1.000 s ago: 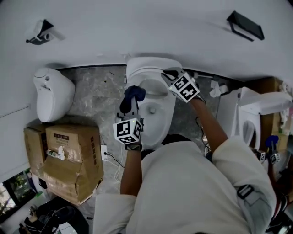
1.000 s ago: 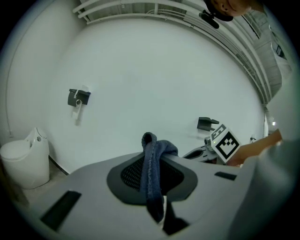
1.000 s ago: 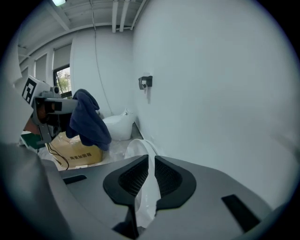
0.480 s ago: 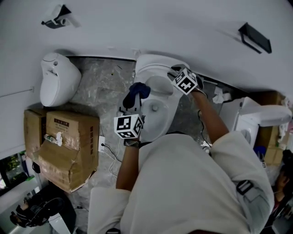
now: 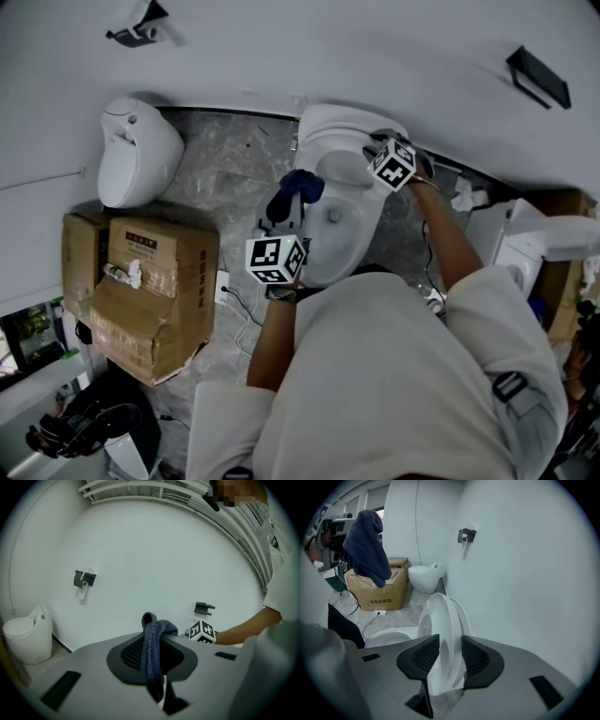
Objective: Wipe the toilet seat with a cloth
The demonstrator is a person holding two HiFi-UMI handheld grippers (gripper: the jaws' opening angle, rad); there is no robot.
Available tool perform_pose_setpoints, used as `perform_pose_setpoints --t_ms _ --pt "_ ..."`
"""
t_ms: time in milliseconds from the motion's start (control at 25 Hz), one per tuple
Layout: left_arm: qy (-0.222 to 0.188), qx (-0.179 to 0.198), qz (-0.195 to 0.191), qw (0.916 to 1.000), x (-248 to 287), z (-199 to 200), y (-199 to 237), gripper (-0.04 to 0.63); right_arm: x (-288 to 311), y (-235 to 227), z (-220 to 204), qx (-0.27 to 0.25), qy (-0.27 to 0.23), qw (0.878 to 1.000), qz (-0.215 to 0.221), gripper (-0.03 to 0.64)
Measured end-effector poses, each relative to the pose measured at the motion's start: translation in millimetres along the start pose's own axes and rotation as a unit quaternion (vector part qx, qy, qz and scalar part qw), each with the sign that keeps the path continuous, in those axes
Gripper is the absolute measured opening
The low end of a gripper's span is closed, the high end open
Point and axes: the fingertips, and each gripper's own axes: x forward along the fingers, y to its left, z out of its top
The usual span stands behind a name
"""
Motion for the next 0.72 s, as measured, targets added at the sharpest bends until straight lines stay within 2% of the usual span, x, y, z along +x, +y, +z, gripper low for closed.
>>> perform_pose_setpoints --t_ms 160,400,560,720 --pt "-0.002 0.000 -0.008 1.0000 -19 0 3 0.035 -8 14 0 0.005 0.012 1.000 -0.004 0.166" --pt "0.000 0.019 -0.041 0.9990 -55 2 14 0.037 -30 45 10 0.011 0.018 0.999 -0.024 0.164" --pt "-0.005 0.029 -0.054 0.9981 -79 6 27 0.035 -40 75 3 0.039 0.023 0.998 -0.040 0.129" --pt "-0.006 0.023 -0.062 0.9978 -105 1 39 0.035 -50 116 2 0.060 0.026 0.997 -0.045 0.129"
